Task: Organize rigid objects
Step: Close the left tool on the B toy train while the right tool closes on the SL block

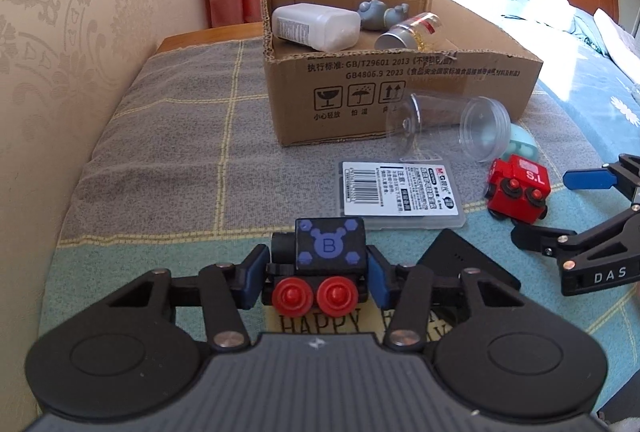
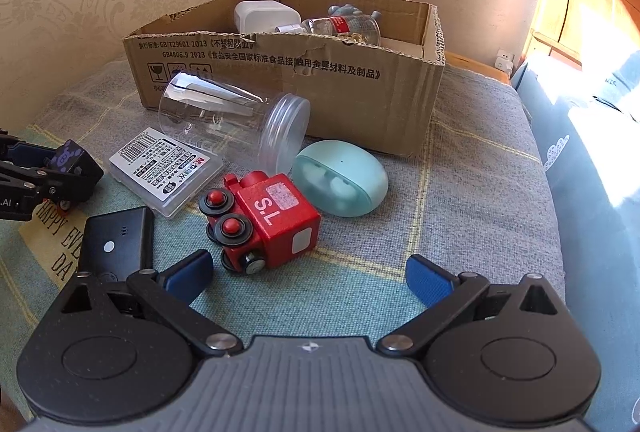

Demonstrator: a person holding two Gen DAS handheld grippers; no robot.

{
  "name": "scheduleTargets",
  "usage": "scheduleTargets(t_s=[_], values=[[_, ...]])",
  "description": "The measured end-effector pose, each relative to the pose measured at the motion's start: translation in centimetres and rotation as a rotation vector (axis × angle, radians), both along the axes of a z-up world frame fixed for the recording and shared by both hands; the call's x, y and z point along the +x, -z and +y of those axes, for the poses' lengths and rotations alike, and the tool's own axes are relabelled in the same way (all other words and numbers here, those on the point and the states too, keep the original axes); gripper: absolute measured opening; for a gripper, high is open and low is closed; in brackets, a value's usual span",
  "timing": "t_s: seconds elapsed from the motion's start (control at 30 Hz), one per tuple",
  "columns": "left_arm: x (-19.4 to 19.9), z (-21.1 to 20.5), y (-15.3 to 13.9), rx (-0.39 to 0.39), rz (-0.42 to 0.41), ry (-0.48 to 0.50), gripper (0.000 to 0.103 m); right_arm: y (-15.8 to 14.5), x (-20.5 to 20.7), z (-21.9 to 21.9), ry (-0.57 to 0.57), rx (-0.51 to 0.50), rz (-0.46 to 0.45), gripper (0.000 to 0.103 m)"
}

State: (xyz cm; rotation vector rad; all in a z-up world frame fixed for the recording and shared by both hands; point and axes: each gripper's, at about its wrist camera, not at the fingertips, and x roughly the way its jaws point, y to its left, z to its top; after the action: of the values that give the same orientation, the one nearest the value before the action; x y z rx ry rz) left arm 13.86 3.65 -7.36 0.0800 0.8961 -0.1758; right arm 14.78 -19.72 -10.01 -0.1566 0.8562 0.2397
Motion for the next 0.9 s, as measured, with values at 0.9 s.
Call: scheduleTargets(t_s=[0.9], values=[[-0.6, 1.2, 1.1, -0.042, -0.024, -0.100, 0.070, -1.0, 1.8, 2.6, -0.323, 0.000, 0.010, 0.068]])
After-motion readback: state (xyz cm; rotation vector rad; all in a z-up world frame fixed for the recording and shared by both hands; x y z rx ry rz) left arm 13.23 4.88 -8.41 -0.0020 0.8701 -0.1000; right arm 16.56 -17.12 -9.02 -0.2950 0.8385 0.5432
